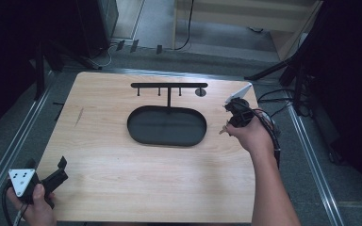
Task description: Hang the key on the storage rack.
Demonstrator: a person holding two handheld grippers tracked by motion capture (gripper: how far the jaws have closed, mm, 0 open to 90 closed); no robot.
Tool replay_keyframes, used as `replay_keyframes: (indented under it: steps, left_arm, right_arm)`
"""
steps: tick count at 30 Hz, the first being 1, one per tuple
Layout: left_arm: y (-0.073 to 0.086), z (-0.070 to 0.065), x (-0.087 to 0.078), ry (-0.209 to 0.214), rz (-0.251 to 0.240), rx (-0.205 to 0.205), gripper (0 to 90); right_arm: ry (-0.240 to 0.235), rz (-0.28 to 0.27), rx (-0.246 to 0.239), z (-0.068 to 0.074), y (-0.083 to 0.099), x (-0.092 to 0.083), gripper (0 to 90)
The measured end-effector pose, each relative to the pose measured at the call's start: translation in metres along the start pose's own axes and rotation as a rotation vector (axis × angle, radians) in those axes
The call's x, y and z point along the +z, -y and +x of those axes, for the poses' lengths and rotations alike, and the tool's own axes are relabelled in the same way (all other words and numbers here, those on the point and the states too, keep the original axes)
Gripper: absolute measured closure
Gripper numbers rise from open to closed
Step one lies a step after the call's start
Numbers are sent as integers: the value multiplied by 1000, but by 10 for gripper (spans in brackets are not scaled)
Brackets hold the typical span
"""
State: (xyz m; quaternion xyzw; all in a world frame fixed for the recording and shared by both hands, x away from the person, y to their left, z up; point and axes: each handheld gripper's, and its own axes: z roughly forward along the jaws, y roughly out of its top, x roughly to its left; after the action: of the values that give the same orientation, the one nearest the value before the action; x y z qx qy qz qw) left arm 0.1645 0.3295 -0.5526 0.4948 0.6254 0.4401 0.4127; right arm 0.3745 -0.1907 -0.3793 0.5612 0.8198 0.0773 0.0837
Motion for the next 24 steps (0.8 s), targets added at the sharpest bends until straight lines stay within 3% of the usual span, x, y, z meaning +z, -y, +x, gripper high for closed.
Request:
replay_keyframes:
  steps: [14, 24]
  left_arm:
    - [0, 0, 0, -2, 2, 1, 70]
    - [0, 1, 0, -3, 4, -3, 70]
  right_arm:
    - [-23, -41, -36, 37, -46, -21, 881]
    - [-21, -66, -25, 47, -71, -36, 881]
